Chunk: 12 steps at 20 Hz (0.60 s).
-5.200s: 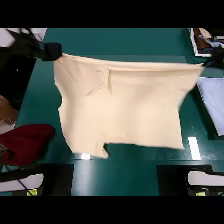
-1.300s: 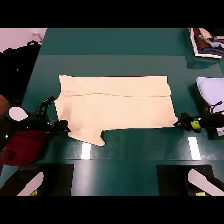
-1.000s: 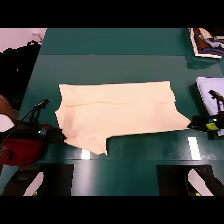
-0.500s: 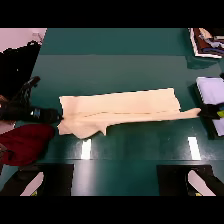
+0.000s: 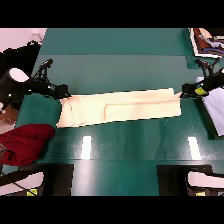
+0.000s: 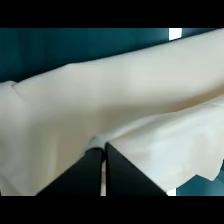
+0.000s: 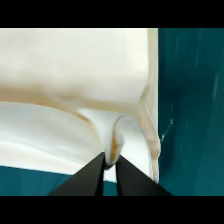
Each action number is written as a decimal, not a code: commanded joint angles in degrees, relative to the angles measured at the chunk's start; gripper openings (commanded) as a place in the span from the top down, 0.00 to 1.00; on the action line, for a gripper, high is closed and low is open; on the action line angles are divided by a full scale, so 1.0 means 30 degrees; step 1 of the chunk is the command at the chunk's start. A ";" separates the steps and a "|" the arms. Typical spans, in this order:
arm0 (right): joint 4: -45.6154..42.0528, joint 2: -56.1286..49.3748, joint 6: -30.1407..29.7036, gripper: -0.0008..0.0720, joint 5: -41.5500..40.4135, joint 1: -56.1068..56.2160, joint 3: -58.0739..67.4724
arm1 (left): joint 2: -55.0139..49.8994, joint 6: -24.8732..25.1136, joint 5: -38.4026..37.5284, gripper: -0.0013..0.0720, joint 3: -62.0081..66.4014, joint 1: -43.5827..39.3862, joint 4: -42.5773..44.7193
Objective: Fold the shirts.
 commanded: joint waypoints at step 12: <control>0.5530 -0.2892 -0.3526 0.26 0.1129 -0.5173 -0.0991 | -0.1523 -0.0044 -0.0758 0.16 0.1719 0.0007 -0.2025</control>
